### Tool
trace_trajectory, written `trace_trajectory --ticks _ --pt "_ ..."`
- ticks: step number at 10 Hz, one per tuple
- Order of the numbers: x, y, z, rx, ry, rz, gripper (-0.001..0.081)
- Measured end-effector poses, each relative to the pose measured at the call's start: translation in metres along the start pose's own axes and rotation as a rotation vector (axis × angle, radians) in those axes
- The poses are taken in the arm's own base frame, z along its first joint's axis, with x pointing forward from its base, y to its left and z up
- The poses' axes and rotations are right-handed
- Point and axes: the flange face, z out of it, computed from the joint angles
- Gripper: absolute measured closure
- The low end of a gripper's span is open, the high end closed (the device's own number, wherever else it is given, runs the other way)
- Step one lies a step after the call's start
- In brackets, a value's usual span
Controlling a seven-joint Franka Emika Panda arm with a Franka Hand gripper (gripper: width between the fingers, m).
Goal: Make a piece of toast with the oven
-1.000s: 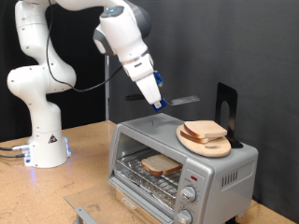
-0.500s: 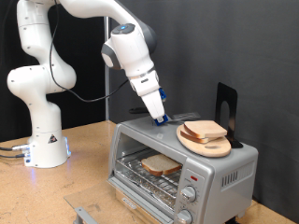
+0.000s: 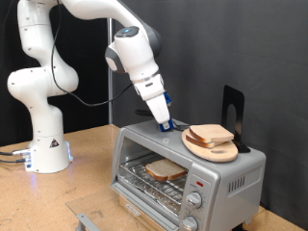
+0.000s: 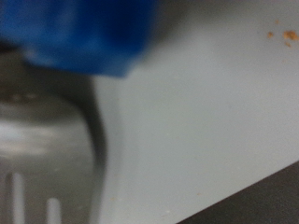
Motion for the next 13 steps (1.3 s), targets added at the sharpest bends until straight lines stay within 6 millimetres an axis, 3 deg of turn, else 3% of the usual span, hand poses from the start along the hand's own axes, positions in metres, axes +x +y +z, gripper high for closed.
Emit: trace_trajectory --ticks 1,3,7,10,13 --pt "0.000 0.002 -0.001 -0.010 0.028 -0.011 0.0043" --pt "0.000 0.006 -0.003 -0.013 0.072 -0.029 0.0010" --pt "0.002 0.009 -0.022 0.034 0.129 -0.012 0.0006" --pt "0.006 0.014 -0.055 0.116 0.078 0.066 0.0006" --pt "-0.003 0.020 -0.053 0.168 0.075 -0.002 0.0006"
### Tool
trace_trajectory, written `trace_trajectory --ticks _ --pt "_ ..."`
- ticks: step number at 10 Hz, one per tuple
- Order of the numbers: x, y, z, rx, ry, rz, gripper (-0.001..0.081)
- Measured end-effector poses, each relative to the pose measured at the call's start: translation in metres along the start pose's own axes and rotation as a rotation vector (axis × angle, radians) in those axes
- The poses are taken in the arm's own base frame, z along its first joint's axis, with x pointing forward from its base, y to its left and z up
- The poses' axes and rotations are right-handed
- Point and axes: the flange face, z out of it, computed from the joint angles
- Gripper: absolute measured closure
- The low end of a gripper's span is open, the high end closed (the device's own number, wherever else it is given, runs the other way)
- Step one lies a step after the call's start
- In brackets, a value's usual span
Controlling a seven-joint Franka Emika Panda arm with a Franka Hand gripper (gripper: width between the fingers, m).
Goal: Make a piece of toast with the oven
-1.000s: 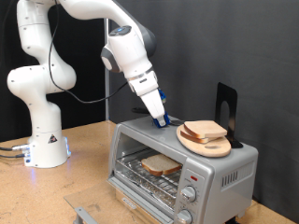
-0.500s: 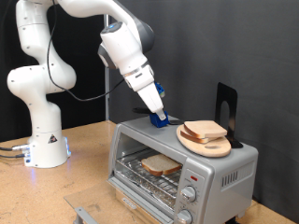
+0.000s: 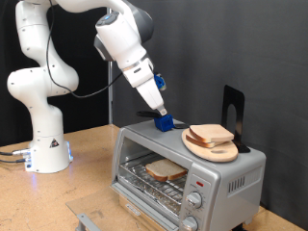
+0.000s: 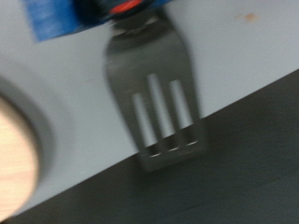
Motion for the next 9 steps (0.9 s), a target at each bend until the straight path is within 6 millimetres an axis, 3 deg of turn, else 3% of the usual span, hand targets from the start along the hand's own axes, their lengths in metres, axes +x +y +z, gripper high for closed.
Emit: trace_trajectory --ticks 4,7,9 --pt "-0.037 0.029 -0.040 0.187 -0.056 -0.037 0.0006" --pt "-0.063 0.048 -0.066 0.177 -0.099 -0.068 0.0006" --pt "-0.069 0.046 -0.061 0.240 -0.158 -0.022 0.0006"
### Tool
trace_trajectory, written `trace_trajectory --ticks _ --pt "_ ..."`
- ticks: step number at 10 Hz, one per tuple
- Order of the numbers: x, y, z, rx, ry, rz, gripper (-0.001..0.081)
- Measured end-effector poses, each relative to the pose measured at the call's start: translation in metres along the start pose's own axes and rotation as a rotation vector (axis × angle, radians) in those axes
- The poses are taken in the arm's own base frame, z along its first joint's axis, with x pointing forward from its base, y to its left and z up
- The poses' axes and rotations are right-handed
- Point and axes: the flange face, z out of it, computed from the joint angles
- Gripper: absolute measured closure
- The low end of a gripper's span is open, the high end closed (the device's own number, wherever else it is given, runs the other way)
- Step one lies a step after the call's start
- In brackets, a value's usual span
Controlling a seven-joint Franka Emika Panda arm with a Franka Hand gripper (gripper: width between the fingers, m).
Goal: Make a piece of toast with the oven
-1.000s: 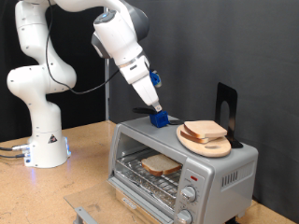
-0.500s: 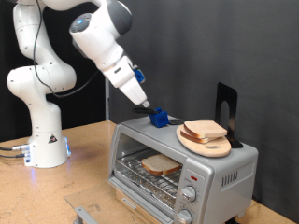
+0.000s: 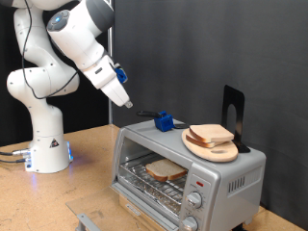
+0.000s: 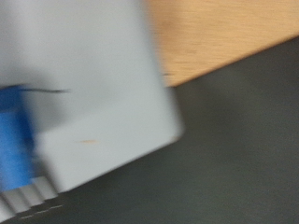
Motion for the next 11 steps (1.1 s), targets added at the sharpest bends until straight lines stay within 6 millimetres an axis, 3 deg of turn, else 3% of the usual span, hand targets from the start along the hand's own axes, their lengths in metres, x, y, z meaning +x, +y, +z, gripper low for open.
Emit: trace_trajectory --ticks 2,5,7,9,11 --pt "-0.012 0.004 -0.007 0.183 -0.056 0.156 0.0006" --pt "-0.029 0.030 -0.032 0.342 0.153 0.351 0.0006" --pt "-0.031 0.027 -0.028 0.359 0.092 0.394 0.0006" --pt "-0.035 0.032 -0.033 0.463 0.106 0.608 0.0006" --pt "-0.042 0.059 -0.045 0.479 0.260 0.761 0.0006"
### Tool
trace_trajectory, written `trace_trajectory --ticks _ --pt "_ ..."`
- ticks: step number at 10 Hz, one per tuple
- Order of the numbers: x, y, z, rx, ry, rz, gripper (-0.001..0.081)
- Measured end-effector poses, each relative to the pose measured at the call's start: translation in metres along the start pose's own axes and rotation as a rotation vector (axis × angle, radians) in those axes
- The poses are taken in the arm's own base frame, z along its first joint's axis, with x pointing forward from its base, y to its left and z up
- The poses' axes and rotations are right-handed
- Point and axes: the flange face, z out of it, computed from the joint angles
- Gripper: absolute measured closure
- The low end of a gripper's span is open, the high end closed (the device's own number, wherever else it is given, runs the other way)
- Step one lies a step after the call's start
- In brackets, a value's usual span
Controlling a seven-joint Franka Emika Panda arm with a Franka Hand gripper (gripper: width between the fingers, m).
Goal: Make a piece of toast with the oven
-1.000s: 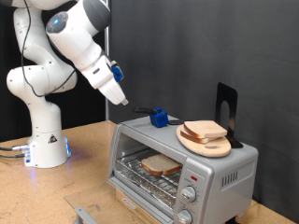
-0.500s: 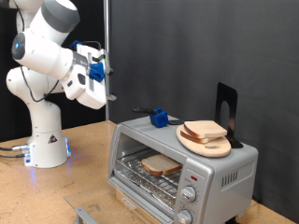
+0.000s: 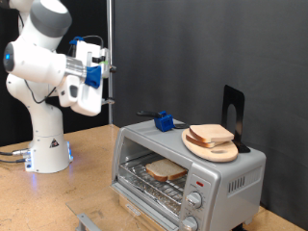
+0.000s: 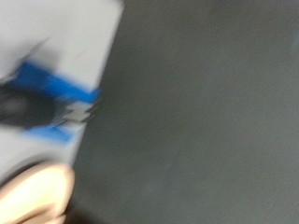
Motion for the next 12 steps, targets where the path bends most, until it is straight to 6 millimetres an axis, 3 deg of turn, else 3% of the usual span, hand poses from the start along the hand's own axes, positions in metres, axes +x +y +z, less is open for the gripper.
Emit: trace_trajectory --ticks 3,7,12 --pt "0.024 0.026 -0.029 -0.018 0.231 0.032 0.0006" --pt "0.018 0.020 -0.030 0.035 0.147 0.249 0.0006" --pt "0.058 0.043 -0.073 -0.042 0.255 0.399 0.0006"
